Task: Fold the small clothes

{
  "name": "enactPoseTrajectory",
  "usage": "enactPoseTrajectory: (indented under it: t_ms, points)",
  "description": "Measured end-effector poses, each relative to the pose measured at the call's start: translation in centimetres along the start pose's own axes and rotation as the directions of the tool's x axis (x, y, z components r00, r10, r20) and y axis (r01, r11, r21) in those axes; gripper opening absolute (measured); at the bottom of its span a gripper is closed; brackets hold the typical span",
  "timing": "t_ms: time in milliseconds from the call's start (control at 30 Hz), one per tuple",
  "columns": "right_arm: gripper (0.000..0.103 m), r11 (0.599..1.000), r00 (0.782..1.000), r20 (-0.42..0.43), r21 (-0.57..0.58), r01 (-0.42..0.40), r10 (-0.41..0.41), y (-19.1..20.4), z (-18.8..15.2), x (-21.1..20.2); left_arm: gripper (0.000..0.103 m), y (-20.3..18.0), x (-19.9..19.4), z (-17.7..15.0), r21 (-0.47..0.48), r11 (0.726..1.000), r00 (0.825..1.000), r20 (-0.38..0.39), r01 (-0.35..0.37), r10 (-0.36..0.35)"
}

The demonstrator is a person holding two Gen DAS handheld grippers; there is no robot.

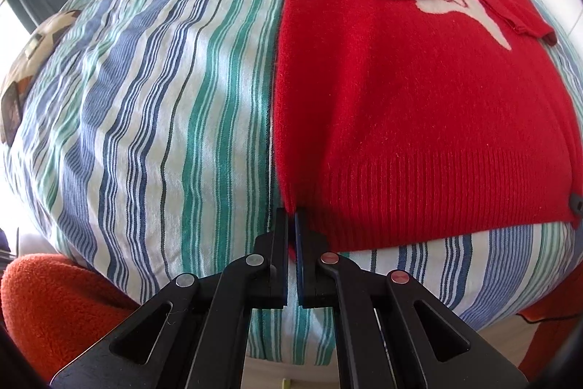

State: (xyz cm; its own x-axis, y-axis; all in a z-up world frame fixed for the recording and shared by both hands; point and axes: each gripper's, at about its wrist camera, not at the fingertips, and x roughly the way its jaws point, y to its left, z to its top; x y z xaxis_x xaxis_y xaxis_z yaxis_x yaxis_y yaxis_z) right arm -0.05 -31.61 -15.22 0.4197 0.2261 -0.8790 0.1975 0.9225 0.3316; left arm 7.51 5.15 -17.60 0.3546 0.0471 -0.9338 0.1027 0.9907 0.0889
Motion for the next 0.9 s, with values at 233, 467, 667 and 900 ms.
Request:
enactPoseTrajectory:
  t_ms: [233, 467, 667, 900]
  points:
    - [0.003, 1.000, 1.000, 0.002, 0.003, -0.003, 0.003, -0.10, -0.30, -0.24, 0.002, -0.28, -0.26, -0.25, 0.007, 1.000, 1.000, 0.003, -0.011, 0.011]
    - [0.002, 1.000, 1.000, 0.002, 0.002, -0.003, 0.003, -0.12, -0.29, -0.27, 0.002, -0.83, -0.38, -0.47, 0.026, 0.999, 1.000, 0.010, -0.030, 0.030]
    - [0.002, 1.000, 1.000, 0.002, 0.003, -0.004, 0.004, -0.16, -0.31, -0.28, 0.002, -0.80, -0.37, -0.46, 0.029, 0.999, 0.999, 0.011, -0.033, 0.032]
    - [0.002, 1.000, 1.000, 0.006, 0.018, -0.014, 0.014, -0.27, -0.23, -0.23, 0.002, -0.91, -0.42, -0.47, 0.036, 0.999, 0.999, 0.013, -0.041, 0.041]
